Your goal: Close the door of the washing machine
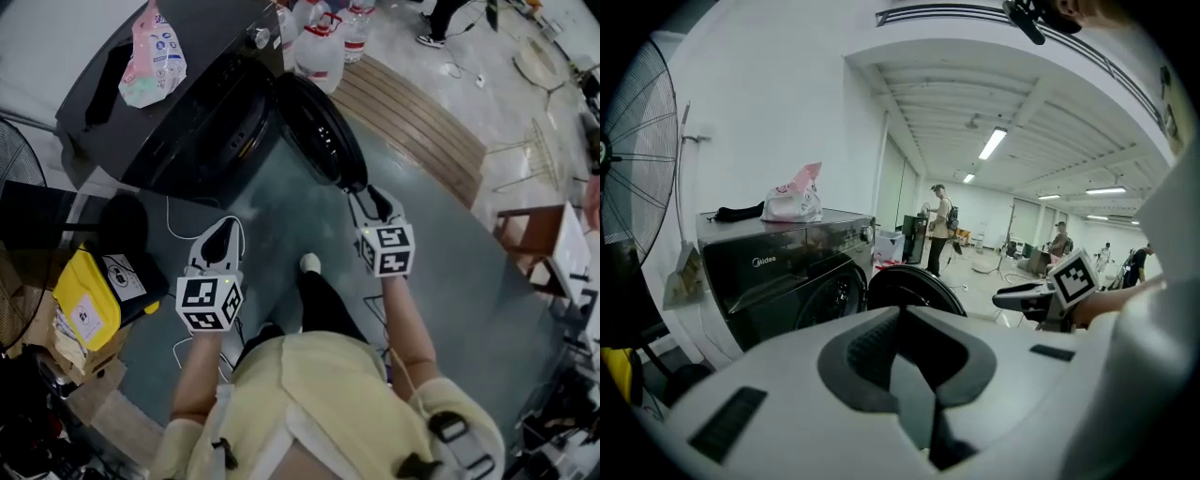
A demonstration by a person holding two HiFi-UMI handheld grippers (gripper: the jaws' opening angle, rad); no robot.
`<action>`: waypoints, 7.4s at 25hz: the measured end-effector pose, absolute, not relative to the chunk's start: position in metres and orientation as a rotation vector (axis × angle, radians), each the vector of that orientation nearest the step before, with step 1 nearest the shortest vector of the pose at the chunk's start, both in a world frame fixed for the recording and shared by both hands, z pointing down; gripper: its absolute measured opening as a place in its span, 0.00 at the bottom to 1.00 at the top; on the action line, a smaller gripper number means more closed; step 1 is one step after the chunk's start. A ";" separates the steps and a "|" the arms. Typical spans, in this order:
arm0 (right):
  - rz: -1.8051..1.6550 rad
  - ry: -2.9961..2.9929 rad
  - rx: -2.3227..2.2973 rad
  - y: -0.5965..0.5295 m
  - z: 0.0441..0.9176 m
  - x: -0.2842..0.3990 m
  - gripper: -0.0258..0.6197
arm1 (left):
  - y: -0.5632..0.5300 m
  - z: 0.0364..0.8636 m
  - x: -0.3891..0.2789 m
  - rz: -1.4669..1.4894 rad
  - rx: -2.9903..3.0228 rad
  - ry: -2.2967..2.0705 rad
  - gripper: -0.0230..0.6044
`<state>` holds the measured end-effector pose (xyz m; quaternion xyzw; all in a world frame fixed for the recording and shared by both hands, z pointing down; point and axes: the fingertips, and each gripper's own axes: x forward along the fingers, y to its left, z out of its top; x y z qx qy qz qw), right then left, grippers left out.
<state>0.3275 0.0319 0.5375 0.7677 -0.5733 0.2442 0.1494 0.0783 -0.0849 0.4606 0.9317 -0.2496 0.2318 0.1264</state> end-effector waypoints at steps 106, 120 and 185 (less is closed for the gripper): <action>0.998 -1.848 1.642 -0.206 0.658 0.163 0.27 | -0.160 0.532 -0.101 0.625 2.190 -1.405 0.07; 0.970 -1.860 1.649 -0.260 0.656 0.131 0.26 | -0.156 0.535 -0.125 0.628 2.134 -1.461 0.07; 0.809 -2.133 1.638 -0.243 0.557 0.113 0.23 | -0.174 0.503 -0.101 0.548 2.235 -1.389 0.07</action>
